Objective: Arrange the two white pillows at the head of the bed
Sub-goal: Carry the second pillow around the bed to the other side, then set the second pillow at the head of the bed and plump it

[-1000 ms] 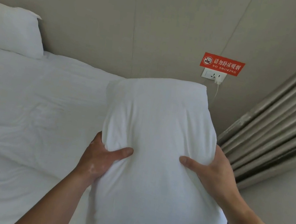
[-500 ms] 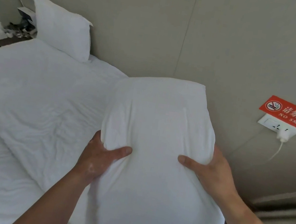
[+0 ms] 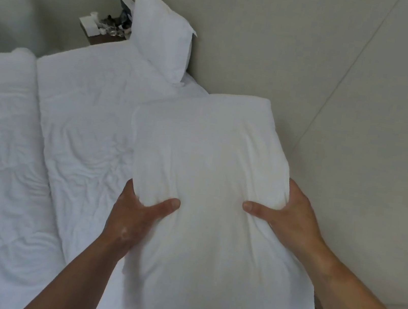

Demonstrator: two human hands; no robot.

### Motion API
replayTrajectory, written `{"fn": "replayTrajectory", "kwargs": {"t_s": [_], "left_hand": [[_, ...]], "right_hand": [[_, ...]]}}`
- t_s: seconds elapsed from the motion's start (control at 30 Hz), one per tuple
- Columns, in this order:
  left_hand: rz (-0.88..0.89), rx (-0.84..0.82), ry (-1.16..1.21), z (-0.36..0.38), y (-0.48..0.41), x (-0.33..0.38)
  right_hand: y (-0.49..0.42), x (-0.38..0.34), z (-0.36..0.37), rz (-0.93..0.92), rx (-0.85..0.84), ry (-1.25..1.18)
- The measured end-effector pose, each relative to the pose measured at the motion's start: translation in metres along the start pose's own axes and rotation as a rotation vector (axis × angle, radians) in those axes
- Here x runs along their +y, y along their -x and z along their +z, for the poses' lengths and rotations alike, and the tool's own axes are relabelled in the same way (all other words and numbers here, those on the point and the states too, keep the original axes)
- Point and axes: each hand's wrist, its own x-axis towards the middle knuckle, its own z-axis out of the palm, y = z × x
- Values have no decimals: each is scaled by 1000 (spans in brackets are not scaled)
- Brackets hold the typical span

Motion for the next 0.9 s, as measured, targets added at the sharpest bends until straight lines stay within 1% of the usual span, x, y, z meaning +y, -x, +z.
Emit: {"fn": "replayTrajectory", "kwargs": {"t_s": [0.13, 0.23, 0.37, 0.53, 0.67, 0.8, 0.9], "left_hand": [[-64, 20, 74, 8, -43, -10], [-136, 15, 113, 15, -79, -20], [-208, 25, 145, 29, -122, -41], [-289, 17, 166, 47, -157, -70], [-359, 58, 185, 67, -179, -99], [-438, 78, 168, 93, -191, -134], [-488, 88, 110, 112, -199, -145]], "right_hand": [[-63, -13, 16, -34, -68, 38], [-107, -17, 32, -23, -127, 81], [-158, -7, 55, -13, -160, 134], [-210, 23, 80, 58, -220, 225], [-246, 60, 99, 97, -284, 277], [-267, 93, 114, 86, -361, 252], [-279, 121, 127, 113, -398, 240]]}}
